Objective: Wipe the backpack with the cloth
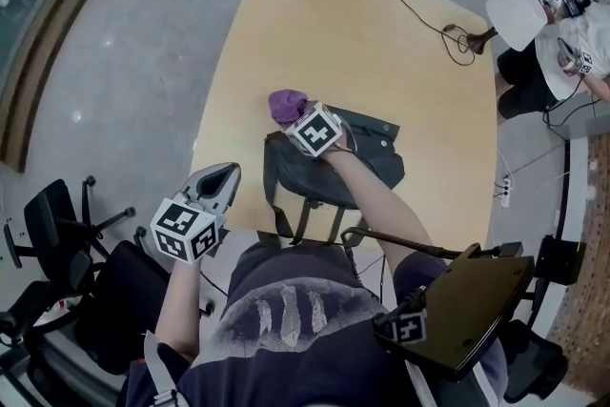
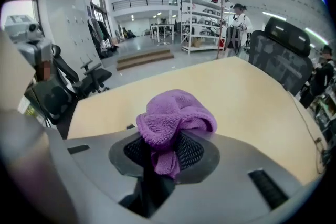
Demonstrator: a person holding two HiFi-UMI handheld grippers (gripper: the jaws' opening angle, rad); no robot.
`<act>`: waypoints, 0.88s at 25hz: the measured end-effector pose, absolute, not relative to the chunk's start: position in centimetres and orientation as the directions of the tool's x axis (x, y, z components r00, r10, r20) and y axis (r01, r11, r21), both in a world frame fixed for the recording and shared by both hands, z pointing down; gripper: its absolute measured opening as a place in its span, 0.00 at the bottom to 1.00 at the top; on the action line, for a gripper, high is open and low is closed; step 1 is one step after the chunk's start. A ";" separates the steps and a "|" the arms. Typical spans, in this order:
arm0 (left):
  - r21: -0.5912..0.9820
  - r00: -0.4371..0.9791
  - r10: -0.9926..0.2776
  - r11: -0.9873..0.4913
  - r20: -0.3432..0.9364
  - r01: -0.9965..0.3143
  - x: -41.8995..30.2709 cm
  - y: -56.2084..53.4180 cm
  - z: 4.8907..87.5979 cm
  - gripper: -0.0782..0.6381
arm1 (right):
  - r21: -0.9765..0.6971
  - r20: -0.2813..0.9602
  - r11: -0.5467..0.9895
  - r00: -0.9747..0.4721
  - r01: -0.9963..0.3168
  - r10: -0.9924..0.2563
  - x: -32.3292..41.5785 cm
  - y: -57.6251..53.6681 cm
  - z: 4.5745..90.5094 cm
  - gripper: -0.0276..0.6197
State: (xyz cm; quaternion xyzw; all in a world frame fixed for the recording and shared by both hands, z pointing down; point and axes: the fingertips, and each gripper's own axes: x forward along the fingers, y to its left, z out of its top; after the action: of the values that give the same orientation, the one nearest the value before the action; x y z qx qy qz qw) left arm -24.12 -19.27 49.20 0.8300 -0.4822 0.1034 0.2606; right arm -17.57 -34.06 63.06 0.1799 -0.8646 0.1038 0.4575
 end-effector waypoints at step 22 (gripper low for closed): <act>0.323 0.617 -0.663 -0.526 0.424 -0.787 -18.6 -19.6 49.0 0.12 | -0.266 0.868 0.815 -0.496 -0.515 -0.030 -7.8 -27.6 63.1 0.19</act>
State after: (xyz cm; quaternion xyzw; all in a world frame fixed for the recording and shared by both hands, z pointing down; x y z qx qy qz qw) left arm -18.59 -19.61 49.04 0.8644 -0.4194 0.1250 0.2474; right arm -7.75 -27.56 63.05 0.1647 -0.8263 0.2556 0.4742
